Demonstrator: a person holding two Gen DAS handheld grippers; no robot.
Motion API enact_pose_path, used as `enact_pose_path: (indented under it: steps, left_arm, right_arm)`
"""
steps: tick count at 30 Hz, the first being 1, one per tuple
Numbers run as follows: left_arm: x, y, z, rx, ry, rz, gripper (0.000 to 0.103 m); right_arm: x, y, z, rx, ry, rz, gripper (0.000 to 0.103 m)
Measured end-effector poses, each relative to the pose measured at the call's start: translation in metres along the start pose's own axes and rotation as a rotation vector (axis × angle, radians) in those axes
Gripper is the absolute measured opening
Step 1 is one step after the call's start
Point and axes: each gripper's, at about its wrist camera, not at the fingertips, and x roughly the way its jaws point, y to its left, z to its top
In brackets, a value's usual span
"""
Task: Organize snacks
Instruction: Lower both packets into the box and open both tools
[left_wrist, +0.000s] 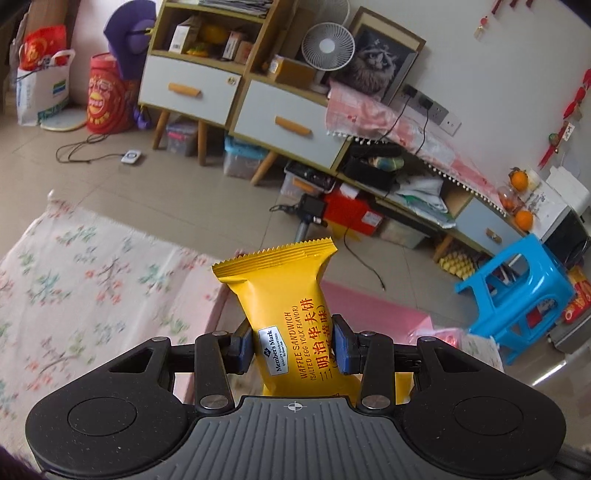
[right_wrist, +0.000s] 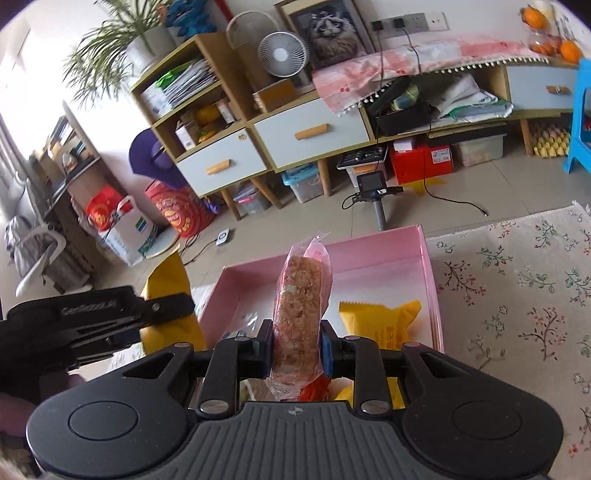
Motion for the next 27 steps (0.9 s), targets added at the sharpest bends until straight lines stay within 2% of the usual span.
enact_pose_path:
  steps: [7,12,15,17,19,20,27]
  left_arm:
    - [0.034,-0.010,-0.001,0.053,-0.009,0.048,0.039]
    - [0.046,-0.009,-0.007,0.055,-0.011,0.081,0.039]
    - [0.046,-0.009,-0.009,0.057,-0.019,0.097,0.042]
    - [0.046,-0.009,-0.009,0.067,-0.023,0.096,0.051]
    - [0.044,-0.011,-0.009,0.085,-0.030,0.090,0.063]
    - [0.042,-0.011,-0.009,0.093,-0.031,0.085,0.068]
    - [0.024,-0.012,-0.013,0.131,-0.040,0.074,0.079]
  right_arm:
    - [0.021,-0.006,0.000,0.010,0.012,-0.024,0.014]
    - [0.027,-0.009,0.002,0.008,0.014,-0.048,0.014]
    - [0.027,-0.011,0.004,0.000,0.010,-0.063,0.018]
    - [0.025,-0.010,0.005,-0.004,0.005,-0.074,0.019]
    - [0.023,-0.010,0.005,-0.004,0.002,-0.082,0.023]
    - [0.023,-0.010,0.005,-0.002,-0.001,-0.090,0.029]
    - [0.010,-0.008,0.004,0.011,-0.023,-0.120,0.054]
